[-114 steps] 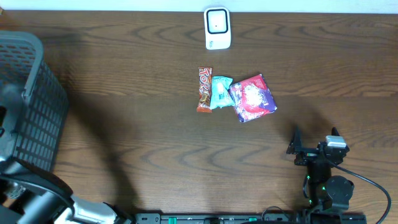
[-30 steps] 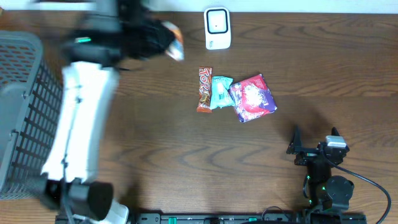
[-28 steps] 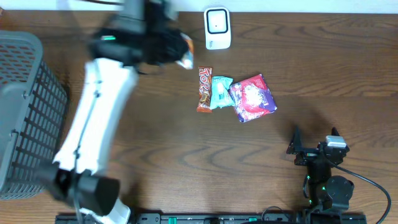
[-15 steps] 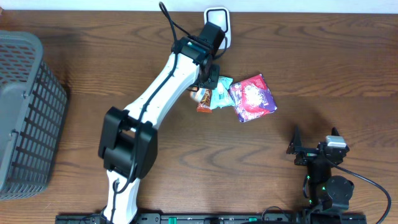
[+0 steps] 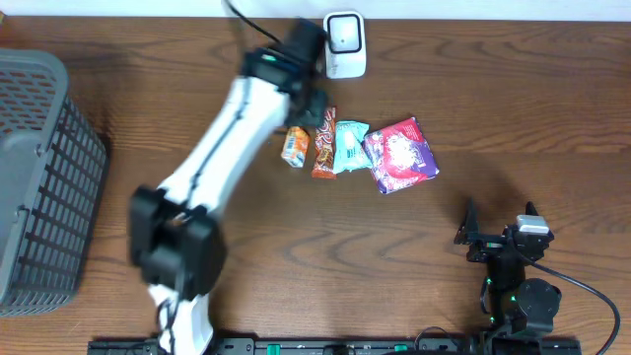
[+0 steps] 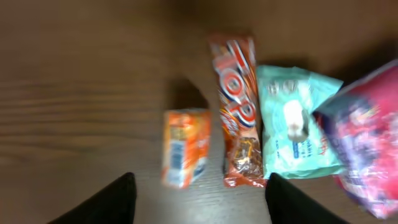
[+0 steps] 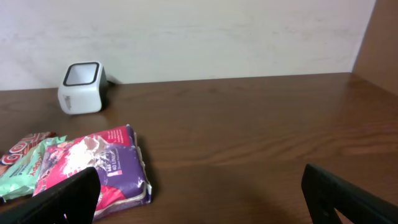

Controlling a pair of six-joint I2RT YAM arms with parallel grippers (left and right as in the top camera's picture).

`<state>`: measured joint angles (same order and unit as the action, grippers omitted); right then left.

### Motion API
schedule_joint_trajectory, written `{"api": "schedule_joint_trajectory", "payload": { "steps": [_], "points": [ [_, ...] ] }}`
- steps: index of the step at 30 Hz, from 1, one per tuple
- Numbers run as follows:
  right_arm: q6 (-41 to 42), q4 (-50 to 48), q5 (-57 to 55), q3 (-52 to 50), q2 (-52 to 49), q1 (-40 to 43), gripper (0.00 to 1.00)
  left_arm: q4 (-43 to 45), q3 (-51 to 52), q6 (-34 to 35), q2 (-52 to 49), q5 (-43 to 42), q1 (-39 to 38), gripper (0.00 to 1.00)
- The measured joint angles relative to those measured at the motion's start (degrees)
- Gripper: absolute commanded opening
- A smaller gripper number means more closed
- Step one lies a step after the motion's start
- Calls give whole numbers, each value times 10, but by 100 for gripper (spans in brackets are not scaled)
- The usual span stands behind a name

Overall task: Scan the item barcode
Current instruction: 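Carry the orange box to the scanner and drop it on the table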

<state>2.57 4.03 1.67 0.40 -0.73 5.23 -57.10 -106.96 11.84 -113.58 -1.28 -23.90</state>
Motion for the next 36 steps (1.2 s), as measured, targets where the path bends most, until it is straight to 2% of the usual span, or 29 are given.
{"api": "schedule_joint_trajectory", "payload": {
  "steps": [6,10,17,25,36],
  "points": [
    [0,0,0,0,0,0,99,-37,-11,-2,167,2,101,83],
    [0,0,0,0,0,0,99,-83,-20,-4,262,6,161,99],
    [0,0,0,0,0,0,99,-155,-20,-1,349,6,197,98],
    [0,0,0,0,0,0,99,-224,-20,-1,373,6,197,98],
    [0,0,0,0,0,0,99,-235,-20,-1,372,6,197,98]
  ]
}}
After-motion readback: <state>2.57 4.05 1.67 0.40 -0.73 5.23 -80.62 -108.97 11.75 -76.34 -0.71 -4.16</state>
